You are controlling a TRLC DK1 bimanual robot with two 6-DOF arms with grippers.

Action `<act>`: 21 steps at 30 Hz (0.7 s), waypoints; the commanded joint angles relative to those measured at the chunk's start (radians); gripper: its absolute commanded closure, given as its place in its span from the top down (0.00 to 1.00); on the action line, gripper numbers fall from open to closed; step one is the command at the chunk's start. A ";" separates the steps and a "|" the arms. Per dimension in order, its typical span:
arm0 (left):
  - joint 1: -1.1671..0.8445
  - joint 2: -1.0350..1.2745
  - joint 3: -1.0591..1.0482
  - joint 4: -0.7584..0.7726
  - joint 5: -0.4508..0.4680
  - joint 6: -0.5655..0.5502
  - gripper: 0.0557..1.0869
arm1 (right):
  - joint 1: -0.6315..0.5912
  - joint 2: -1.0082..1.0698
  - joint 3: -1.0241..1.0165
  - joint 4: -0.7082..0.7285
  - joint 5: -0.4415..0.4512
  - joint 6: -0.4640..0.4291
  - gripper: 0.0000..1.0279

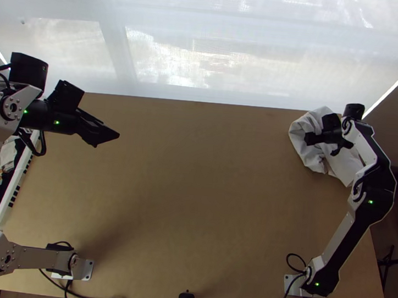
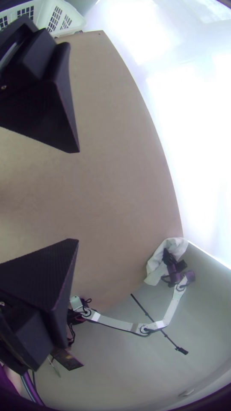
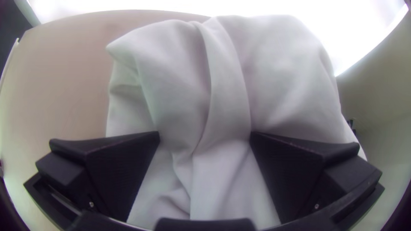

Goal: Fold the t-shirt

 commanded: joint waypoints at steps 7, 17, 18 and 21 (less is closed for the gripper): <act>0.006 -0.083 0.009 0.007 -0.007 -0.063 0.95 | 0.005 -0.289 -0.043 0.004 -0.039 0.071 0.95; 0.099 -0.281 -0.016 0.235 -0.120 -0.228 0.95 | 0.144 -0.847 -0.243 0.059 -0.036 0.324 0.95; 0.099 -0.339 -0.070 0.301 -0.172 -0.228 0.95 | 0.170 -0.931 -0.309 0.102 -0.036 0.338 0.95; 0.102 -0.537 -0.309 0.493 -0.215 -0.217 0.95 | 0.279 -1.218 -0.566 0.271 0.074 0.370 0.95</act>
